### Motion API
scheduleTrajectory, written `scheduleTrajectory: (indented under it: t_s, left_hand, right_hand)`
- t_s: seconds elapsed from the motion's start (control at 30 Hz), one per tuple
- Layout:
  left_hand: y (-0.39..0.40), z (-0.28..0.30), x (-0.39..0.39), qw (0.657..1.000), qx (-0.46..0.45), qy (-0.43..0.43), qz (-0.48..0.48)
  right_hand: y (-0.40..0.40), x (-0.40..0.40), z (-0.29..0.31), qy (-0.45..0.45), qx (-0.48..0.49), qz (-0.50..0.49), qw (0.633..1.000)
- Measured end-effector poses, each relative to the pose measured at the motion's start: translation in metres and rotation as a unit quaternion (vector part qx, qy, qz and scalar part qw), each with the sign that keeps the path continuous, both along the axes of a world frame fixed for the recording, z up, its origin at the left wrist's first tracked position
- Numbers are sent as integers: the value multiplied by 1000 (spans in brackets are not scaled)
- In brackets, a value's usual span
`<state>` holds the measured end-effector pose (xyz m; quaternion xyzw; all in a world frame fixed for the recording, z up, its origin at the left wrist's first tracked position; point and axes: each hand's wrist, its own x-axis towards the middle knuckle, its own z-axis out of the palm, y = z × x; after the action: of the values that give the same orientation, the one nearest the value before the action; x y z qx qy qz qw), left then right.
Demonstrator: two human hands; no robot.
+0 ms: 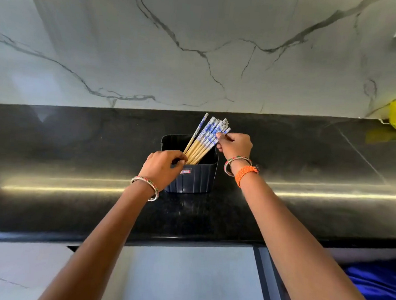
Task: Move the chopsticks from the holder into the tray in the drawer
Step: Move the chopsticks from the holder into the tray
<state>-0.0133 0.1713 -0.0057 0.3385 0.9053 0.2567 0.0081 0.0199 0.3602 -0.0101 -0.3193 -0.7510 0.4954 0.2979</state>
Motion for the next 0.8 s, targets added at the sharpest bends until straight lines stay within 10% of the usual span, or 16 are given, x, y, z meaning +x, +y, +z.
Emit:
scheduleTrajectory:
  t_s: [0.43,0.8]
  left_hand:
    - [-12,24,28,999,43,4,-9]
    - [-86,32,154,974,224,-35,13]
  right_hand:
    - [11,18,35,60,-56,-25,996]
    - [-49,186,72,249,-114,-81,958]
